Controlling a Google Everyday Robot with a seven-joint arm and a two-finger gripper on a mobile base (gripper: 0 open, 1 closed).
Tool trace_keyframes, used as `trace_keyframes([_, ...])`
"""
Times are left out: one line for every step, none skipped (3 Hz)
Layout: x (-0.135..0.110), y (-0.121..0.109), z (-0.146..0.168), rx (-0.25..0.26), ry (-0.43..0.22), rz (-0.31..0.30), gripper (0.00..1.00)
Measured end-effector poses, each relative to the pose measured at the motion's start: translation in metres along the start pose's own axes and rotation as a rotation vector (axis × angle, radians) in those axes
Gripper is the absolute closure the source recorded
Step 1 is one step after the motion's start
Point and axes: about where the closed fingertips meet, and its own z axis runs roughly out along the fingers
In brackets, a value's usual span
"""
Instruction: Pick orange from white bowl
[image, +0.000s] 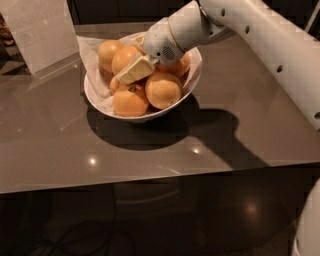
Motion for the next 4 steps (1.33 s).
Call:
trace_keyframes([-0.010,0.008,-0.015,0.038,-0.033,-0.040,1.00])
trace_keyframes([-0.021,0.021,-0.041,0.063,-0.101,-0.081,1.00])
trace_keyframes([-0.032,0.037,-0.058,0.053,-0.139,-0.111,1.00])
trace_keyframes([-0.051,0.070,-0.087,0.065,-0.144,-0.149,1.00])
